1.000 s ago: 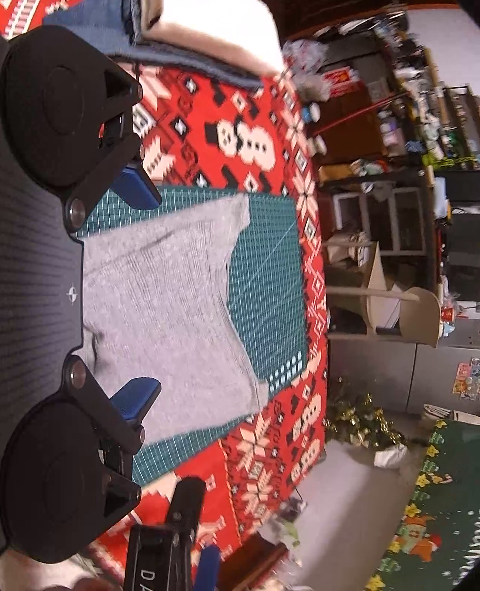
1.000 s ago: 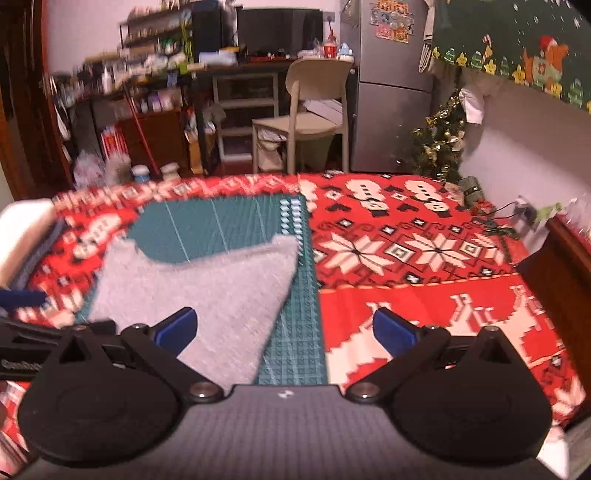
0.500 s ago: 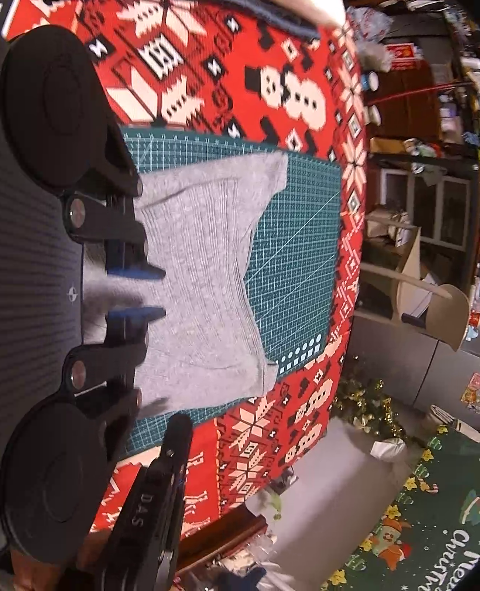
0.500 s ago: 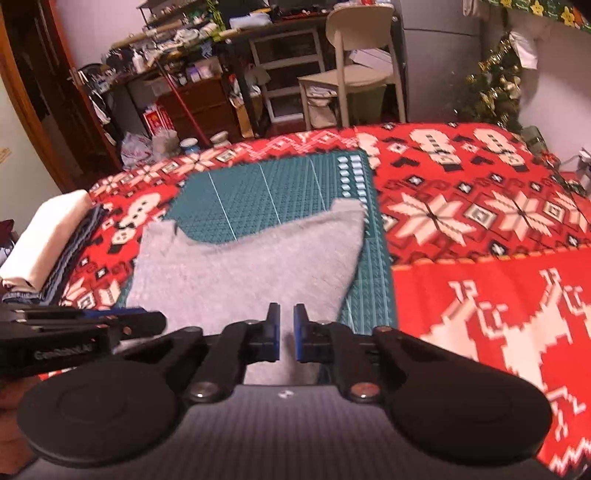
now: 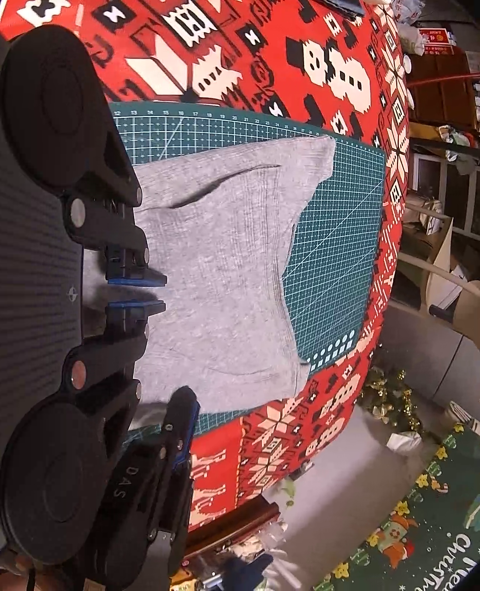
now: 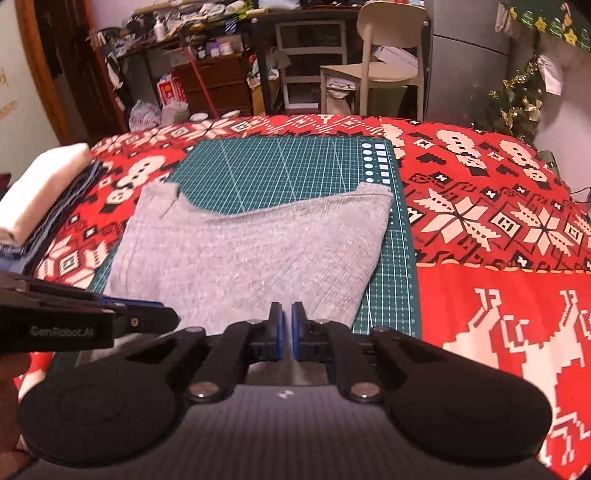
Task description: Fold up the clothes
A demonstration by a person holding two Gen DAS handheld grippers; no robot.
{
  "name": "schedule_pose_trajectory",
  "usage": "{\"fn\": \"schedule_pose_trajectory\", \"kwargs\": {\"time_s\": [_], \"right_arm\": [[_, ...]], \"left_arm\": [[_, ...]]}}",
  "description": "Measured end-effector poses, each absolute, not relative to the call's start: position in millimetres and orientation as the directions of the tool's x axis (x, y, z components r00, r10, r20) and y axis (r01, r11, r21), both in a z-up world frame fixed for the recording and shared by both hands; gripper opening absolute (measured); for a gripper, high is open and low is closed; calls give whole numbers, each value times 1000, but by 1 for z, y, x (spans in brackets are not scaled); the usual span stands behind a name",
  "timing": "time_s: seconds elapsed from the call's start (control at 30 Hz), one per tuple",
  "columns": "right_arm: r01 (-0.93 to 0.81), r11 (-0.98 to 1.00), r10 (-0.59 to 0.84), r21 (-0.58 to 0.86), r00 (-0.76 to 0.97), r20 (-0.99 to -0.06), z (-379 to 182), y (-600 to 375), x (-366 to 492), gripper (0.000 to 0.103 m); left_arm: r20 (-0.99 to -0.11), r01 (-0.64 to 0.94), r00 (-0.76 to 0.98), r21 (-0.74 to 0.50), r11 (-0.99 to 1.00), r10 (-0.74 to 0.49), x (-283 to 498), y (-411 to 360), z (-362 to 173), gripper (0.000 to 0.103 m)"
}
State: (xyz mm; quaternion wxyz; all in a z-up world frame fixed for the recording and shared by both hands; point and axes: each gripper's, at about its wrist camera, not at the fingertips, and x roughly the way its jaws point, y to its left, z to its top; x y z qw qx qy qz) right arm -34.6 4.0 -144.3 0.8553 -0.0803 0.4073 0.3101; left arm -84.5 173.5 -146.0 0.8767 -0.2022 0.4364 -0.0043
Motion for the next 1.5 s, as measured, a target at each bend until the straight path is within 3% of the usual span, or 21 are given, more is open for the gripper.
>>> {"fn": "schedule_pose_trajectory", "kwargs": {"time_s": [0.53,0.67,0.97,1.2,1.33,1.5], "right_arm": [[-664,740,480,108,409,-776,-149,-5,-77,6],[-679,723,516,129,407,-753,-137,-7,-80,6],[-710,689,543,145,373,-752,-152,6,-87,4],[-720,677,566,154,375,-734,-136,4,-87,6],[-696,702,542,152,384,-747,-143,7,-75,6],[-704,696,545,145,385,-744,-144,-2,-71,5]], "left_arm": [[-764,-104,620,-308,946,-181,-109,162,-145,10],[-732,-90,647,-348,933,-211,-116,165,-134,9],[-766,-50,625,-234,971,-153,-119,149,-143,10],[-709,-15,670,-308,951,-219,-116,151,-126,9],[-754,-11,629,-251,968,-188,-100,139,-138,6],[-750,-7,624,-284,959,-218,-99,141,-138,6]]}}
